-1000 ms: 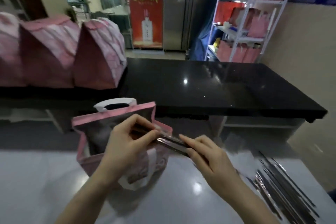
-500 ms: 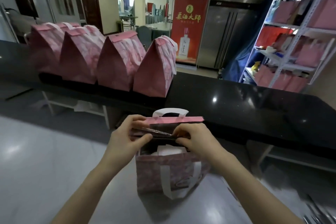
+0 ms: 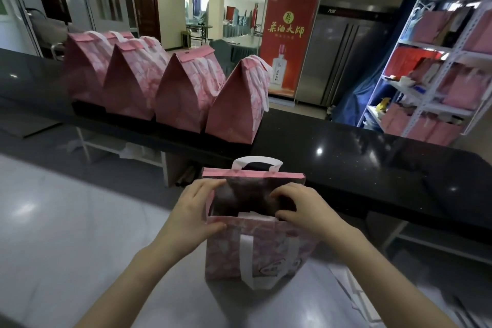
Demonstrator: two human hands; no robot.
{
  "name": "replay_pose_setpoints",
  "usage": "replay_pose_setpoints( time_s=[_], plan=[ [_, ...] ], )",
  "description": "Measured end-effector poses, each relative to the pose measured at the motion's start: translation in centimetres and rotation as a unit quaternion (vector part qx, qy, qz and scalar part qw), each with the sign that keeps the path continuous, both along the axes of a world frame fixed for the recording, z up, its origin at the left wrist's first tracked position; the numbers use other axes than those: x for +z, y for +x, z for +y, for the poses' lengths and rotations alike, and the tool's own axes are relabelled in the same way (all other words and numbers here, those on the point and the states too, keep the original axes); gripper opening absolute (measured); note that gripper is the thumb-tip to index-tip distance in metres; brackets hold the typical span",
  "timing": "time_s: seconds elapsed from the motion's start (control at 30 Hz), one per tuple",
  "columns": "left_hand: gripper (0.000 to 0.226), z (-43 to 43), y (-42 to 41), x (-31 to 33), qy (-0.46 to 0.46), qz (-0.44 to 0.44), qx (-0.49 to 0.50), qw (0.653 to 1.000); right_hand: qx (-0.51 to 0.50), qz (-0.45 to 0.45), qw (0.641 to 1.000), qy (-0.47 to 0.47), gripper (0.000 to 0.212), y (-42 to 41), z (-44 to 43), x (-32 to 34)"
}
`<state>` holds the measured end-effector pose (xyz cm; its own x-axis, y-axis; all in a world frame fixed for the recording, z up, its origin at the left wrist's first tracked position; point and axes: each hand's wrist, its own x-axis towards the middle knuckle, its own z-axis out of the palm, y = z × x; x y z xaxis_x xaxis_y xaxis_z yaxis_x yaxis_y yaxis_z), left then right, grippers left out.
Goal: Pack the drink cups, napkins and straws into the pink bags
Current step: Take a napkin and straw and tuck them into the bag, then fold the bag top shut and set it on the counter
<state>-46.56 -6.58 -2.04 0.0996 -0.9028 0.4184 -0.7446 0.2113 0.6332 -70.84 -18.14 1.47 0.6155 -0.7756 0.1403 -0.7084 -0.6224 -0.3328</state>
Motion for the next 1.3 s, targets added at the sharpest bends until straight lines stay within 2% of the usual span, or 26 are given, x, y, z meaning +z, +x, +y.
replay_pose_setpoints(
  time_s=[0.07,0.13,0.23,0.3,0.4,0.63,0.77,0.9,1.03,1.17,1.3],
  plan=[
    [0.086,-0.6,0.5,0.1,0.002,-0.009,0.002,1.000,0.018,-0.032,0.999,-0.033,0.039,-0.7,-0.1,0.2],
    [0.092,-1.4,1.1,0.3,0.021,-0.003,0.004,1.000,0.034,-0.020,0.999,-0.005,0.059,-1.6,-0.3,0.9],
    [0.104,-2.4,1.9,0.9,0.078,0.058,-0.014,0.995,0.040,0.108,0.992,0.058,0.099,-3.3,-1.1,1.9],
    [0.110,-3.0,2.3,1.4,0.110,0.081,-0.039,0.990,0.034,0.190,0.979,0.059,0.104,-4.0,-1.8,2.1],
    [0.113,-3.8,2.4,1.9,0.131,0.092,-0.072,0.984,0.027,0.229,0.972,0.044,0.099,-3.8,-2.7,2.1],
    [0.109,-5.4,2.9,2.3,0.139,0.103,-0.105,0.979,0.035,0.240,0.970,0.023,0.088,-2.0,-5.1,1.9],
    [0.098,-6.3,3.4,1.9,0.123,0.093,-0.098,0.983,0.021,0.209,0.978,0.020,0.083,-1.4,-5.7,1.5],
    [0.090,-7.1,3.5,1.5,0.121,0.079,-0.087,0.986,0.004,0.133,0.991,0.024,0.084,-1.6,-5.5,0.7],
    [0.086,-7.9,3.2,1.2,0.114,0.089,-0.096,0.985,0.008,0.094,0.996,-0.008,0.079,-2.3,-5.2,-0.5],
    [0.076,-8.5,3.0,1.2,0.108,0.081,-0.081,0.988,0.016,0.062,0.996,-0.054,0.058,-3.1,-4.7,-1.6],
    [0.052,-8.5,2.7,0.9,0.082,0.063,-0.039,0.994,0.009,0.039,0.995,-0.095,0.028,-3.2,-4.1,-2.2]
  ],
)
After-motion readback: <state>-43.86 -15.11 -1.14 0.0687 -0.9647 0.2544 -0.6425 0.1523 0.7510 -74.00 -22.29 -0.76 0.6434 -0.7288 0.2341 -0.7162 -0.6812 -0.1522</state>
